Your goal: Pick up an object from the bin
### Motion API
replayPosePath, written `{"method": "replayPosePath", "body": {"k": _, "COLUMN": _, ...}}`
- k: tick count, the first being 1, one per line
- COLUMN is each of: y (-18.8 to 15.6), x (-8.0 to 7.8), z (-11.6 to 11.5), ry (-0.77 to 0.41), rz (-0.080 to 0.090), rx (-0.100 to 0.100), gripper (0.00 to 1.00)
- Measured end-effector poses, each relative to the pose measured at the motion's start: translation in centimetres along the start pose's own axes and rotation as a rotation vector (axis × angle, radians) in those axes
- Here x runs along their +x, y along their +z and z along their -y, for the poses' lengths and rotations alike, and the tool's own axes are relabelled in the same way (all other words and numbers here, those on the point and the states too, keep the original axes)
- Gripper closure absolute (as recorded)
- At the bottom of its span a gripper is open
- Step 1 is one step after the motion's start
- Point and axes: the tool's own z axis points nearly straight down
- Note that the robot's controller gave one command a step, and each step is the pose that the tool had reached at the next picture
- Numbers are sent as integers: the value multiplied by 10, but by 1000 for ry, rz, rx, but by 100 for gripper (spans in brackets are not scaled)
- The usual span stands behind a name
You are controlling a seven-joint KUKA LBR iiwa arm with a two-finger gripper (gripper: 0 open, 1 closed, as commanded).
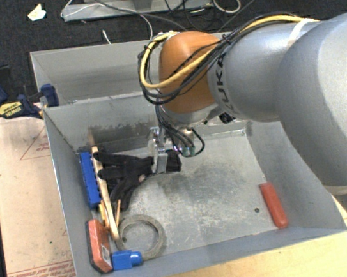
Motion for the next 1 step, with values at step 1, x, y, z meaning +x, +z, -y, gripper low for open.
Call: {"method": "replayPosePath", "body": {"k": 1, "y": 44, "x": 3, "z": -22, "ry": -22, "rz": 5, "rx": -1, "gripper": 0}}
